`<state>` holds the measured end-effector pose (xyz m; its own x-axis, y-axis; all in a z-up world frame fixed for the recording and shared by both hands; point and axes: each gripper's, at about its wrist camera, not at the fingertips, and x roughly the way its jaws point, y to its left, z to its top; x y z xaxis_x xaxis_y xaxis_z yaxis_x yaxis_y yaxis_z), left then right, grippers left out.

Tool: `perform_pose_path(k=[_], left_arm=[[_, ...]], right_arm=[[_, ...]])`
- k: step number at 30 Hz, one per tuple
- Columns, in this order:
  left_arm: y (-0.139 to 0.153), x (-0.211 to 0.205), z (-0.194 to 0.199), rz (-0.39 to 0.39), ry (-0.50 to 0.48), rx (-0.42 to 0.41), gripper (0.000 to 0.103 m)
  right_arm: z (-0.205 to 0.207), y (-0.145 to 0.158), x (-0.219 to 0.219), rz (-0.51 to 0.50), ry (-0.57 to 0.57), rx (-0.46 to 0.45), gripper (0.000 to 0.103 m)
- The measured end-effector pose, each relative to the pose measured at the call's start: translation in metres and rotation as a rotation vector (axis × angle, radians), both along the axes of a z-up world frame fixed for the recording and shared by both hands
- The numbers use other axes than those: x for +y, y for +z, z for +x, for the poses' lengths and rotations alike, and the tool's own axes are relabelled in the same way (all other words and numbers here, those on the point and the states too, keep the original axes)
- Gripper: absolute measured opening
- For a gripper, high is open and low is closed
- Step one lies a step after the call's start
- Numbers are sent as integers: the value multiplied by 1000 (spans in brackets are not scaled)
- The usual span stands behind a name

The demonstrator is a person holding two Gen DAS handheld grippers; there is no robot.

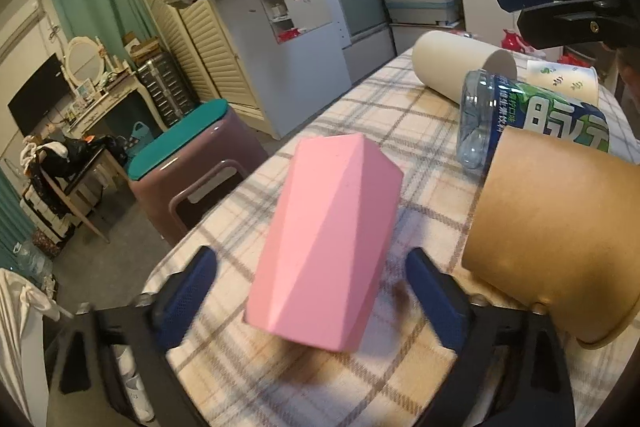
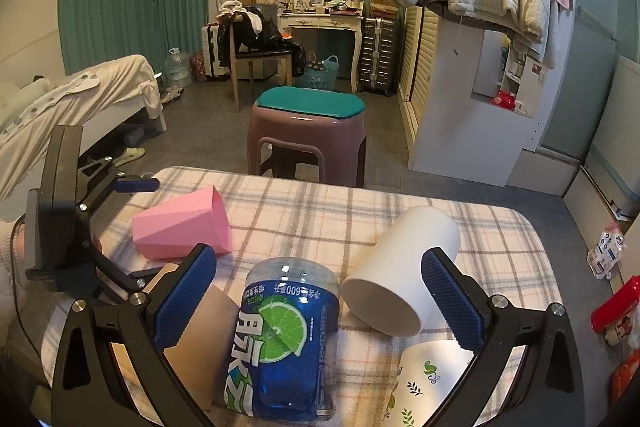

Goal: Flip cup upside down
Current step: 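Move the left gripper down to the pink hexagonal cup lying sideways, then close the left gripper on the pink cup and lift it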

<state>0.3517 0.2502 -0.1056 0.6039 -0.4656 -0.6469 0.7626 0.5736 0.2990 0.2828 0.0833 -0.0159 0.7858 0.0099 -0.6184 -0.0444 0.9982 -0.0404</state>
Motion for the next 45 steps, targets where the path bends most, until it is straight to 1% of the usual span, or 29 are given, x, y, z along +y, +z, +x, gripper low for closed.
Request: perform_pose_path(k=[1,2,4,7,9,14,15,18,20,22,24,27,31,33,36,40,42,45], left_arm=[[0,-2,1,6,-2,1,79],[0,-4,2,12,-5,8,65],[0,-6,1,15,2,18,65],[3,-3,-7,9,37,1,64],[10,3,-15,6,86,-7,64],[39,24,-44,-23,276,2,64],[49,28,-54,-32,321,-7,64],[75,38,-89,-100,415,-2,64],[89,37,-116,-123,457,-11,64],[99,27,-147,-133,494,-36,64],[107,17,-170,-175,525,-28,64],[114,-10,-204,-240,586,-32,64],[110,-46,-232,-301,612,1,64],[102,-63,-240,-320,631,24,64],[86,-83,-247,-337,675,69,64],[59,-105,-251,-302,712,75,63],[47,-113,-248,-299,718,104,63],[34,-121,-244,-295,748,101,63]], right_arm=[[-1,0,-2,1,-2,2,103],[-2,0,-2,4,-2,3,103],[-6,1,-5,10,-6,3,103],[-14,4,-9,9,-15,2,103],[-22,7,-14,13,-23,-5,103],[-47,21,-29,69,-46,-24,103],[-54,24,-31,81,-50,-34,103],[-78,36,-40,115,-58,-64,103],[-95,44,-46,132,-63,-83,103],[-113,49,-53,145,-69,-102,103],[-132,53,-60,149,-77,-118,103],[-159,53,-68,142,-86,-123,103],[-185,39,-80,119,-92,-92,103],[-195,33,-85,98,-96,-84,103],[-207,26,-95,100,-96,-72,103],[-222,11,-117,96,-111,-67,103],[-224,3,-124,102,-119,-51,103],[-224,-6,-133,110,-136,-27,103]])
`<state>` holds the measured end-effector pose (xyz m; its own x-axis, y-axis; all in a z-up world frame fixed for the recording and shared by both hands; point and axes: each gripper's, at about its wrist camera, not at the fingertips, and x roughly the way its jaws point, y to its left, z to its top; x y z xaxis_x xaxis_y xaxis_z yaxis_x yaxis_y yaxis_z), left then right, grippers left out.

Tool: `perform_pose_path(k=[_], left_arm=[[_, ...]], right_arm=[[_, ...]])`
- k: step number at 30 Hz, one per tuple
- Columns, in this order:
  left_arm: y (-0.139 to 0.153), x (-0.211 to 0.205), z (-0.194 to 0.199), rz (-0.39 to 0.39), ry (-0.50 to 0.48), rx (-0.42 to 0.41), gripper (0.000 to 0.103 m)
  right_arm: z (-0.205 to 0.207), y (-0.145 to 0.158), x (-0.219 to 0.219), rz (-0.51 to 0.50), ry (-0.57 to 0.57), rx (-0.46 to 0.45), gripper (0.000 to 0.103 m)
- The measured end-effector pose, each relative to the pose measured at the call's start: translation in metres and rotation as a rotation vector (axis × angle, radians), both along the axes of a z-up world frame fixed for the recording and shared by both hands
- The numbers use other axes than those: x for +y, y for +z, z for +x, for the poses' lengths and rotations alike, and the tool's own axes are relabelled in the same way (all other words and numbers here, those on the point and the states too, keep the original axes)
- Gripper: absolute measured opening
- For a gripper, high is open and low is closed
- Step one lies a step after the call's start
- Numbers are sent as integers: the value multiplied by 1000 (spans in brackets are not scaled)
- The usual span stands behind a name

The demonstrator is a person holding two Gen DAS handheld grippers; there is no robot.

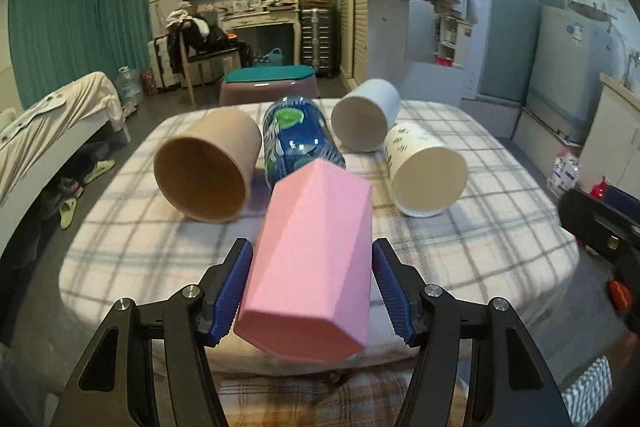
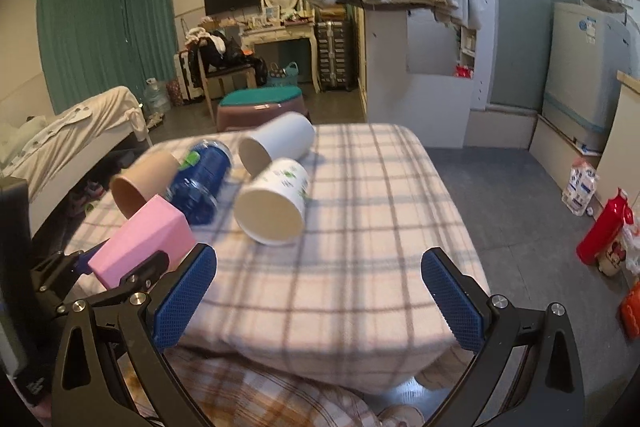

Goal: Flip cup upside down
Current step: 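Close the left gripper on the pink cup and lift it, then grasp the pink cup with the right gripper while the left gripper releases it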

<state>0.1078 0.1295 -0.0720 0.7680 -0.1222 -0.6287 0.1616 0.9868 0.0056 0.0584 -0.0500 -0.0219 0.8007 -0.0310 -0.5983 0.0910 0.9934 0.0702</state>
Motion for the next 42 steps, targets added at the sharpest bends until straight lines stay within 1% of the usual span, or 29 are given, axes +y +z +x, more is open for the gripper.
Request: perform_pose_path(k=[3,6,11,15,16,17,19,21,24,28,30,31,32,35,37,40,42], left_arm=[[-8,-6,4,4,11,-2,63],[-11,-9,5,15,1,-17,63],[-22,-6,9,4,-14,25,63],[-27,-2,8,0,-27,31,64],[-28,-1,7,-5,-38,32,67],[-28,-1,6,-9,-56,37,81],[-27,0,0,-4,-66,21,94],[-23,0,-6,-2,-82,7,94],[-19,4,-12,-14,-96,23,95],[-2,19,-21,-65,-97,2,95],[11,30,-27,-85,-99,-34,97],[16,34,-29,-88,-97,-48,102],[22,41,-32,-91,-90,-70,103],[35,62,-35,-88,-54,-109,103],[39,78,-35,-80,-39,-130,103],[42,103,-34,-54,10,-166,103],[40,120,-32,-48,35,-177,103]], right_arm=[[0,-6,-5,15,-12,13,103],[2,-6,-9,19,-28,19,103],[5,-8,-6,20,-28,27,103],[5,-9,0,7,-22,31,103],[5,-9,1,6,-22,30,103],[5,-8,2,3,-22,30,103],[4,-5,5,-4,-23,27,103],[2,-2,8,-13,-22,19,103],[-1,4,10,-26,-25,8,103],[-12,19,14,-45,-32,-45,103],[-16,27,18,-53,-42,-74,103],[-19,30,21,-55,-48,-86,103],[-20,33,24,-57,-52,-96,103],[-24,41,39,-84,-68,-114,103],[-24,40,53,-92,-61,-116,103],[-24,34,73,-78,-50,-105,103],[-21,24,93,-69,-35,-91,103]])
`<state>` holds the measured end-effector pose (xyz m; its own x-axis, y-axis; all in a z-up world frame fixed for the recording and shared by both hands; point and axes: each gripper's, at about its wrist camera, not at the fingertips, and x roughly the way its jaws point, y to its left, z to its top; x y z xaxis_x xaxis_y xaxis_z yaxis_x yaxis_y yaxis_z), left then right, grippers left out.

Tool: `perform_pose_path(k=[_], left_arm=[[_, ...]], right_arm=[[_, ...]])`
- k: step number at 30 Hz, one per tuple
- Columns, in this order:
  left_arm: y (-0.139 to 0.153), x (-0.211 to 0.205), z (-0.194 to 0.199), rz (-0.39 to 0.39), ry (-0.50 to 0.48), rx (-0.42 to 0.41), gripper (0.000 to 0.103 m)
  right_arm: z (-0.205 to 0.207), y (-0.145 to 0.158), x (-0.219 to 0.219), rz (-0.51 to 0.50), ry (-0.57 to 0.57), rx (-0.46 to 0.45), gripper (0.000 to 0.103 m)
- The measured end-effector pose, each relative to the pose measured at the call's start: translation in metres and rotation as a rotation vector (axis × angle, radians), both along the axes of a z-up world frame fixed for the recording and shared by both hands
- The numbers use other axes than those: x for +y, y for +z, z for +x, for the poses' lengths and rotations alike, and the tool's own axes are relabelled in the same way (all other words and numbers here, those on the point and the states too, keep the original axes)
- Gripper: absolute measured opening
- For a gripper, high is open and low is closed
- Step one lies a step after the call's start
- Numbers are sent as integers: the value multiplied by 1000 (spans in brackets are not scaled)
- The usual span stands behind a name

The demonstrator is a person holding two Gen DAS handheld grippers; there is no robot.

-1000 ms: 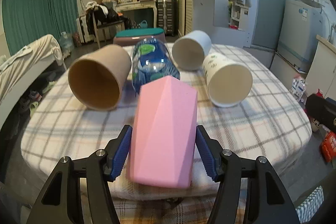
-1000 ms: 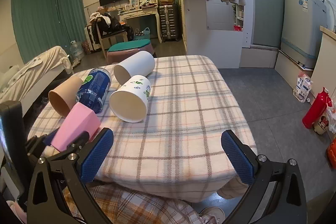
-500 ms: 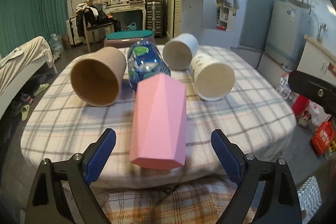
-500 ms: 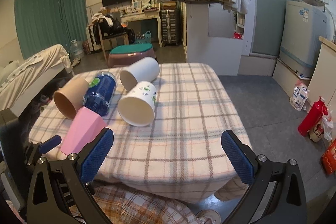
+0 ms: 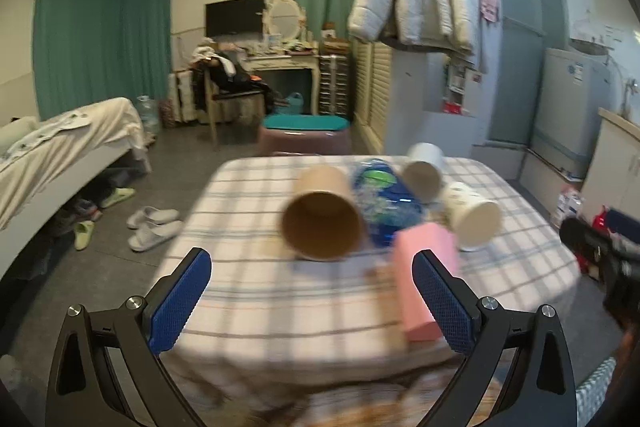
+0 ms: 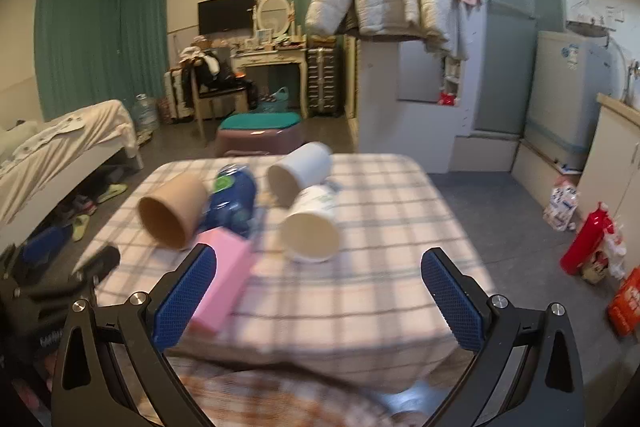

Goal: Flip cup upside down
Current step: 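Grasp the pink cup with the right gripper while the left gripper releases it, then rotate the pink cup upright with the right gripper and lower it onto the table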

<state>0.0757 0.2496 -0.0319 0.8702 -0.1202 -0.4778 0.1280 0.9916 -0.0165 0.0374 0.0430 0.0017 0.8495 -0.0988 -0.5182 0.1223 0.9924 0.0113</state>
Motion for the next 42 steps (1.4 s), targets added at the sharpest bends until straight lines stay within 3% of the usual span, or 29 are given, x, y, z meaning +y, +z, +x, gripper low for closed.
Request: perform_pose_path(k=[11,17,19,22,42], left_arm=[[-42,61,11,-5,61,73,103],[-59,66,18,6,59,110,103],[-63,70,20,-4,66,118,103],[-67,75,24,-18,77,132,103],[-75,61,25,9,49,174,103]], right_arm=[[31,-81,72,47,51,143,103],[53,-102,73,89,32,198,79],[56,-106,73,102,37,215,65],[54,-100,75,86,38,193,57],[55,-47,56,31,68,59,54]])
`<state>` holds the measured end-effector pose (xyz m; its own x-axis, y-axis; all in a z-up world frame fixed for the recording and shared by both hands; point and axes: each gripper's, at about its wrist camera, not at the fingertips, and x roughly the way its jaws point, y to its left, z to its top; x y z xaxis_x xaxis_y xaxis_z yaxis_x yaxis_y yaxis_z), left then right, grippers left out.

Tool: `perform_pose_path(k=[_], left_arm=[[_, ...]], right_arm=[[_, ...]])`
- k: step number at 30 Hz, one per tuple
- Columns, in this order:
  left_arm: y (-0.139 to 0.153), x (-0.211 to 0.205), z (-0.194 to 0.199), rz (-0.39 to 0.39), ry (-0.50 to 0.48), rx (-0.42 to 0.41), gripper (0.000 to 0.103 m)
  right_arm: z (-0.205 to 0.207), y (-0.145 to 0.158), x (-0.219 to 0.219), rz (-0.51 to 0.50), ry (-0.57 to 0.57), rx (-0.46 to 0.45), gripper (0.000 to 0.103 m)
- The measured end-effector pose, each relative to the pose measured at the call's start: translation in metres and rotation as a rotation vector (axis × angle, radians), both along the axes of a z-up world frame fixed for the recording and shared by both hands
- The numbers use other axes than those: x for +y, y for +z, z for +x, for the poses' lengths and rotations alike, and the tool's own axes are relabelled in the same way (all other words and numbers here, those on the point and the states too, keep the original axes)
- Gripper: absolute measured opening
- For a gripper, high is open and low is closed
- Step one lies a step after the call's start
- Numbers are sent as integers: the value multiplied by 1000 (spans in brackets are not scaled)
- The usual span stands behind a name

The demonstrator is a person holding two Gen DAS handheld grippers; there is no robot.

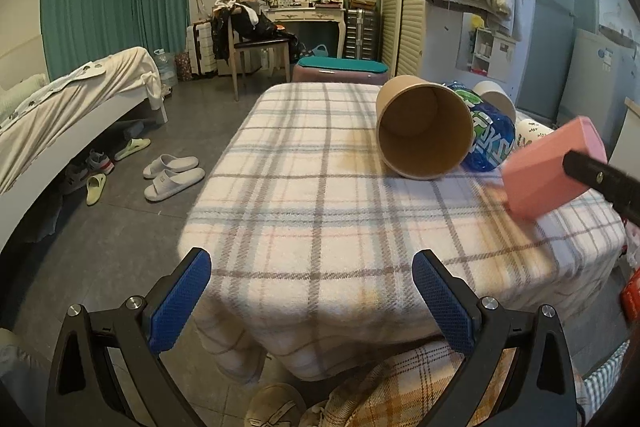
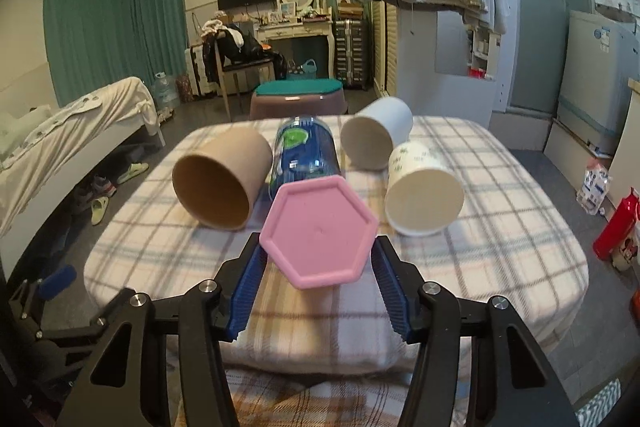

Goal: Flip cup upside down
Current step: 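Rotate the pink cup upright with the right gripper and lower it onto the table, then open the right gripper and pull it back from the pink cup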

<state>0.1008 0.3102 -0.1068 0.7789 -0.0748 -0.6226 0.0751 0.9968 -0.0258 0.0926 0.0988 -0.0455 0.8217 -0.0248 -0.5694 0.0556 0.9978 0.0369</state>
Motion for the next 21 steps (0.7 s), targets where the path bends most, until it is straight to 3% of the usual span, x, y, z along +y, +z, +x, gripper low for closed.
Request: perform_pose_path(k=[21], left_arm=[[-5,-2,4,4,13,22,103]], right_arm=[[20,-4,1,-27,30,32,53]])
